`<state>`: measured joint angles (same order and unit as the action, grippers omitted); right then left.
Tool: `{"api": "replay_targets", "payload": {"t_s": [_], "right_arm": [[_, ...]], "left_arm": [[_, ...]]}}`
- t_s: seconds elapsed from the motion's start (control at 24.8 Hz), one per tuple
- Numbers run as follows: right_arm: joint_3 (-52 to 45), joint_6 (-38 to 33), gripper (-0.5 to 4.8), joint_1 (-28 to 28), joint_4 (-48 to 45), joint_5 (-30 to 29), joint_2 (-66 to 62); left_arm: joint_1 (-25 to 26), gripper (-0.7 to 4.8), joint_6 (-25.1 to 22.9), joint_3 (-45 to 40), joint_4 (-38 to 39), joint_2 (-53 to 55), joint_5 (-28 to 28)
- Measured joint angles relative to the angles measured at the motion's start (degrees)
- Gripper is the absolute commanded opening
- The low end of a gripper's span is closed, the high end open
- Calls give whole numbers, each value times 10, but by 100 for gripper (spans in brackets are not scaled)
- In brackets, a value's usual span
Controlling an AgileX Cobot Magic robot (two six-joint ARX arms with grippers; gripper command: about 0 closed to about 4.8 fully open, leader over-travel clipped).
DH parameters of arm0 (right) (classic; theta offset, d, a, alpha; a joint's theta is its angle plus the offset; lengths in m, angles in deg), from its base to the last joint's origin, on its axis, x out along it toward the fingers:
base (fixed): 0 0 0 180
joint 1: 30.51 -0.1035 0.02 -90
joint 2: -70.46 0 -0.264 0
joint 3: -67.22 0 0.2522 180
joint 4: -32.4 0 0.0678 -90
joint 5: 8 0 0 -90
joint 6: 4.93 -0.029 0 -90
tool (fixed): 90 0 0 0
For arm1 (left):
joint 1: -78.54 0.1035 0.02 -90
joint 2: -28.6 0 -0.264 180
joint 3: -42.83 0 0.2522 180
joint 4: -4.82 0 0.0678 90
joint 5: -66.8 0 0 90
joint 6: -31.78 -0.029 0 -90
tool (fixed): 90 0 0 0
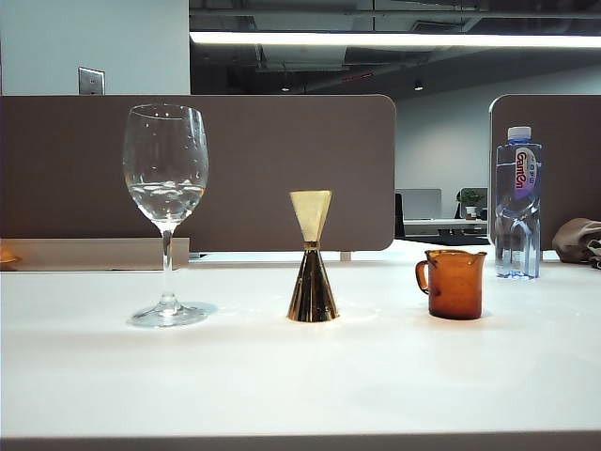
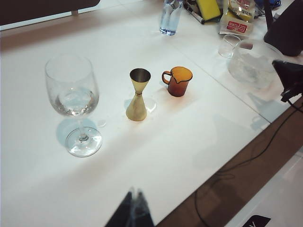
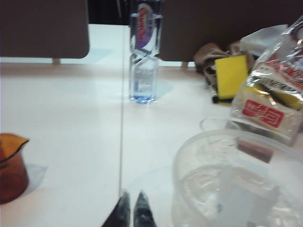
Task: Pick up the small amber measuring cup and pour the water in it into the jigger, then pick up the jigger and pour the water in it into the wine glass.
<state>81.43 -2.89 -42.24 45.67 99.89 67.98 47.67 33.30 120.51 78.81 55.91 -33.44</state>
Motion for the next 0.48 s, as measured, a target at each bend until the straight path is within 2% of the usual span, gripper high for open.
{"api": "replay_targets", "payload": {"t_s": [0.12,0.2,0.32,0.48], "right_arm": [[0,0,22,21,7,-9,18],[0,0,22,61,25,-85,24],[0,0,22,89,33,-174,24],[0,0,22,91,85,-181,24]], "left_arm": [[0,-2,0,0,0,0,0],[0,-2,0,0,0,0,0],[0,-2,0,0,0,0,0],[0,-2,0,0,0,0,0]]}}
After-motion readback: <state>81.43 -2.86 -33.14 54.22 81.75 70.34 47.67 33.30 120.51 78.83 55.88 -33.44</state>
